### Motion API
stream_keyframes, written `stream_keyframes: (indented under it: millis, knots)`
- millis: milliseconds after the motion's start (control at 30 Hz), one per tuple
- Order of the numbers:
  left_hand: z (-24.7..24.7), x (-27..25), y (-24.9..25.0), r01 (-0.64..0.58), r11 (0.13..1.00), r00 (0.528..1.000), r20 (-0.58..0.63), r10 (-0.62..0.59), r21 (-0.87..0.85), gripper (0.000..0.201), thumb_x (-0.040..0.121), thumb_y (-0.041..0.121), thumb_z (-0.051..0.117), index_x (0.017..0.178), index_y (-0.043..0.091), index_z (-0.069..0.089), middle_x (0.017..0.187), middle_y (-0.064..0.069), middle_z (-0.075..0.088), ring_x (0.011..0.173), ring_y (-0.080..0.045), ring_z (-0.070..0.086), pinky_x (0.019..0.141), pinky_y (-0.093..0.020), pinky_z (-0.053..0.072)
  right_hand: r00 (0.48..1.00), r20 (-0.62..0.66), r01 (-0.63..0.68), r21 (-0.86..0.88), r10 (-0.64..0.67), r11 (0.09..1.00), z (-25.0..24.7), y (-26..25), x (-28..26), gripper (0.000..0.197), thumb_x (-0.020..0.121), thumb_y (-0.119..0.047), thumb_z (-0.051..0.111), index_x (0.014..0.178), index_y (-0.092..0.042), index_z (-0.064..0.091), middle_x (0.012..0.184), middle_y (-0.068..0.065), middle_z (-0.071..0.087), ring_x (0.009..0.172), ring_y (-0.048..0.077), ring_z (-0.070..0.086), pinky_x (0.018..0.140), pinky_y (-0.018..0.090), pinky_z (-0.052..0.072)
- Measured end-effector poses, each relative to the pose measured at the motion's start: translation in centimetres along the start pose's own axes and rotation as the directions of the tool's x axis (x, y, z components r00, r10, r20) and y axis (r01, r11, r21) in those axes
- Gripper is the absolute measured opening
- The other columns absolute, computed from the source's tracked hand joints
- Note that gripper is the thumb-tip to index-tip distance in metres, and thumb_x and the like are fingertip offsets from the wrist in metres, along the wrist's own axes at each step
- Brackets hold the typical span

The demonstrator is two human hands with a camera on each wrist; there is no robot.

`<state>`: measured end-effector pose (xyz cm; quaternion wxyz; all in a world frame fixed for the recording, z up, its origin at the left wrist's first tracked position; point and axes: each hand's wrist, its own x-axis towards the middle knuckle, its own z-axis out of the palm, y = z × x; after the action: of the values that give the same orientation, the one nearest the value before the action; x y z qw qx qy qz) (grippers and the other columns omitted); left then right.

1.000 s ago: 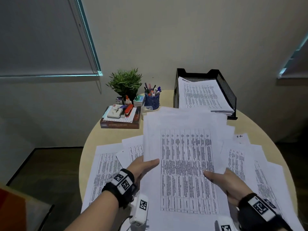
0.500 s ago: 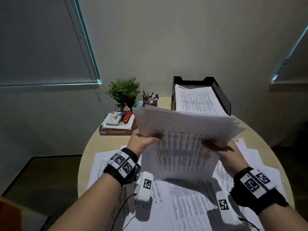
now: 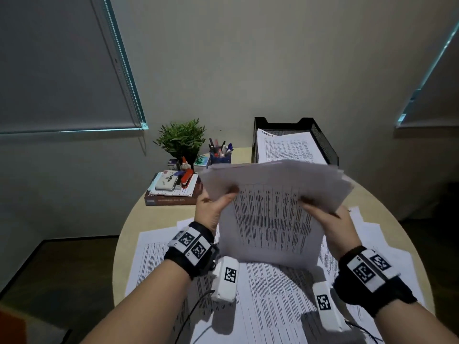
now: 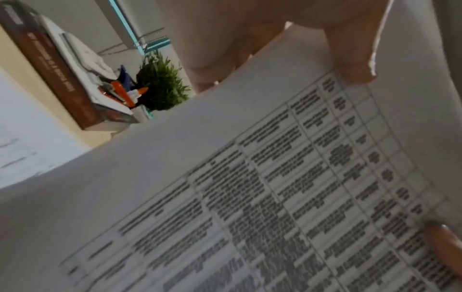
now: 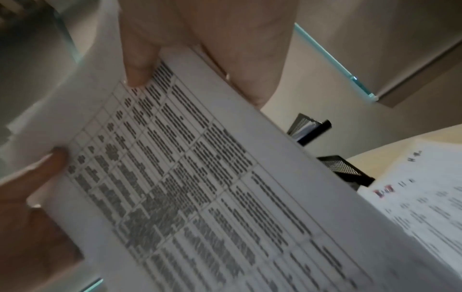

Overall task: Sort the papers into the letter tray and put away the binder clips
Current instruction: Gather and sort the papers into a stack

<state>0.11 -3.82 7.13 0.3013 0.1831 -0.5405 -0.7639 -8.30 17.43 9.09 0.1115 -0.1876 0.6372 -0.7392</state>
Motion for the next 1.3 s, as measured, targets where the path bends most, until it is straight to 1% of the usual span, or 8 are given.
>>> stream_keyframes:
  millis: [133, 333, 467, 600, 767, 900, 1100, 1300]
  knots:
    - [1.1, -0.4, 0.1, 0.016, 0.999, 1.000, 0.022, -0.015, -0.045, 0.027, 0.070, -0.003, 0.073, 0.095, 0.005, 0.067, 0.073, 0.000, 0.074, 0.070, -0.015, 0.069, 0.064, -0.025, 0.054, 1.000, -0.018, 0.011, 0.014, -0.011, 1.000, 0.5, 0.2, 0.1, 0.056, 0.046, -0.043, 0.087, 0.094, -0.019, 0.071, 0.093, -0.006, 0.075, 0.095, 0.013, 0.069, 0.089, 0.036, 0.049]
    - [1.2, 0.5, 2.0, -0.065, 0.993, 0.998, 0.010, 0.066, -0.099, 0.047, 0.040, 0.045, 0.088, 0.071, 0.014, 0.072, 0.065, 0.003, 0.072, 0.060, -0.008, 0.068, 0.060, -0.023, 0.055, 0.990, -0.014, 0.144, 0.049, -0.144, 0.988, 0.2, -1.5, 0.8, 0.025, 0.067, -0.015, 0.076, 0.090, -0.018, 0.068, 0.080, -0.008, 0.074, 0.079, 0.007, 0.068, 0.072, 0.019, 0.055]
    - [0.5, 0.3, 0.8, 0.005, 1.000, 1.000, 0.022, -0.005, 0.004, 0.004, 0.079, 0.012, 0.068, 0.081, 0.010, 0.065, 0.063, 0.005, 0.072, 0.059, -0.006, 0.068, 0.058, -0.021, 0.054, 0.986, -0.125, 0.113, -0.007, -0.113, 0.994, -0.3, -0.7, 0.7, 0.007, 0.076, -0.008, 0.072, 0.078, -0.013, 0.067, 0.064, -0.009, 0.071, 0.062, 0.004, 0.066, 0.059, 0.018, 0.052]
    - [0.7, 0.1, -0.3, 0.029, 0.998, 0.997, 0.063, -0.033, 0.059, 0.038, 0.049, 0.031, 0.081, 0.081, 0.013, 0.068, 0.070, 0.006, 0.074, 0.067, -0.006, 0.069, 0.067, -0.019, 0.056, 0.960, -0.201, 0.197, -0.006, -0.194, 0.980, 0.3, -1.9, 0.5, 0.005, 0.082, -0.023, 0.070, 0.083, -0.019, 0.066, 0.069, -0.011, 0.071, 0.067, 0.004, 0.065, 0.062, 0.017, 0.054]
    - [0.8, 0.2, -0.6, 0.005, 0.994, 0.994, 0.111, -0.017, 0.109, 0.050, 0.039, 0.038, 0.078, 0.083, 0.016, 0.068, 0.071, 0.012, 0.074, 0.071, 0.000, 0.069, 0.069, -0.013, 0.053, 0.916, -0.296, 0.268, -0.049, -0.270, 0.962, 0.8, -4.2, 1.2, 0.046, 0.071, -0.059, 0.057, 0.074, -0.013, 0.063, 0.070, 0.002, 0.058, 0.065, 0.014, 0.052, 0.062, 0.026, 0.042]
    - [0.7, 0.2, -0.4, -0.007, 0.989, 0.992, 0.126, -0.011, 0.145, 0.041, 0.042, 0.034, 0.080, 0.078, 0.017, 0.070, 0.070, 0.009, 0.074, 0.070, -0.001, 0.069, 0.066, -0.014, 0.052, 0.914, -0.316, 0.237, -0.097, -0.255, 0.967, 0.6, -4.3, 1.9, 0.022, 0.076, -0.040, 0.067, 0.065, -0.021, 0.064, 0.068, -0.001, 0.056, 0.069, 0.019, 0.048, 0.067, 0.034, 0.039]
    - [1.4, 0.2, 0.0, 0.018, 0.975, 0.987, 0.151, -0.052, 0.223, 0.020, 0.072, 0.002, 0.075, 0.082, 0.018, 0.070, 0.074, 0.010, 0.074, 0.077, -0.008, 0.069, 0.082, -0.031, 0.053, 0.921, -0.216, 0.329, -0.020, -0.325, 0.944, 0.4, -4.7, 1.4, 0.005, 0.088, -0.020, 0.063, 0.084, -0.019, 0.061, 0.072, -0.005, 0.072, 0.067, 0.005, 0.062, 0.064, 0.020, 0.050]
    - [1.2, 0.0, 1.1, 0.001, 0.988, 0.992, 0.122, -0.021, 0.155, 0.046, 0.061, 0.025, 0.083, 0.105, 0.020, 0.070, 0.112, -0.005, 0.068, 0.100, -0.019, 0.065, 0.105, -0.045, 0.041, 0.959, 0.060, 0.282, -0.106, -0.277, 0.953, -1.5, -1.8, 0.5, 0.055, 0.060, -0.029, 0.085, 0.106, -0.029, 0.056, 0.095, -0.008, 0.065, 0.082, 0.000, 0.065, 0.066, 0.016, 0.053]
